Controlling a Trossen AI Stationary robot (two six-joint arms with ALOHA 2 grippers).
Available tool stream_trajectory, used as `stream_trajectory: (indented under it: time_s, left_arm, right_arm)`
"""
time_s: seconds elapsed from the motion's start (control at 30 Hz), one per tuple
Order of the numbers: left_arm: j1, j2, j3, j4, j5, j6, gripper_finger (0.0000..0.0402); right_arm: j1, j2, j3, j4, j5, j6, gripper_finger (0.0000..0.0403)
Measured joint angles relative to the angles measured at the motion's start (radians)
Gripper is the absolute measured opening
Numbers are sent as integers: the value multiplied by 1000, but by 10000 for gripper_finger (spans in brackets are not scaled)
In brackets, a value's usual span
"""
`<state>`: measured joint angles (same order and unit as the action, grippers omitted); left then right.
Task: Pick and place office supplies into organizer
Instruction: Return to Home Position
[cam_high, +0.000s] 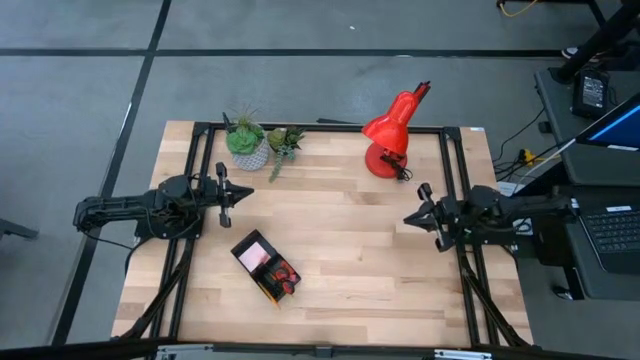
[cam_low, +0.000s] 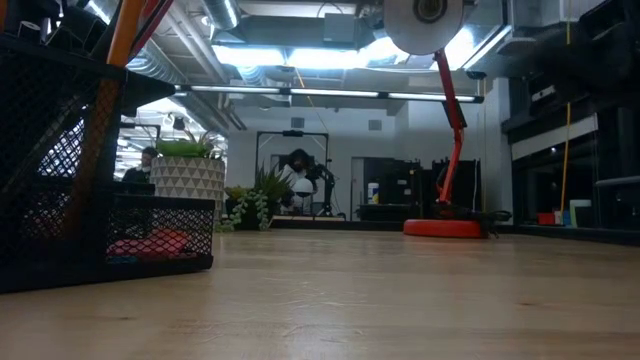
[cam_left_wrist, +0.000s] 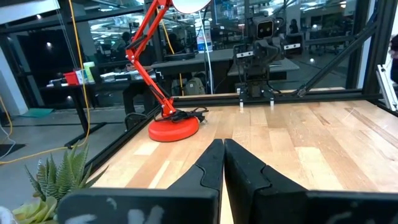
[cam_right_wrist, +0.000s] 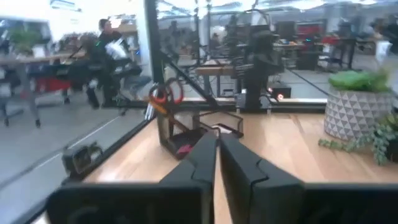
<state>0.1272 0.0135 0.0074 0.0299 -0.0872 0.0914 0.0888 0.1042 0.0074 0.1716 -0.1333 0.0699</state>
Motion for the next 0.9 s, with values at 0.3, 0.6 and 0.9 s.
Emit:
stream_trajectory:
  time_s: [0.3,0.6,0.9]
  left_arm:
    - [0,0,0,0,0,0,8]
    - [0,0,0,0,0,0,7]
    - [0,0,0,0,1,0,6]
  right_arm:
    - [41,-100,0,-92,0,-78,26]
    - [41,-98,0,-112,0,-104,26]
    - [41,-98,0,-112,1,-101,26]
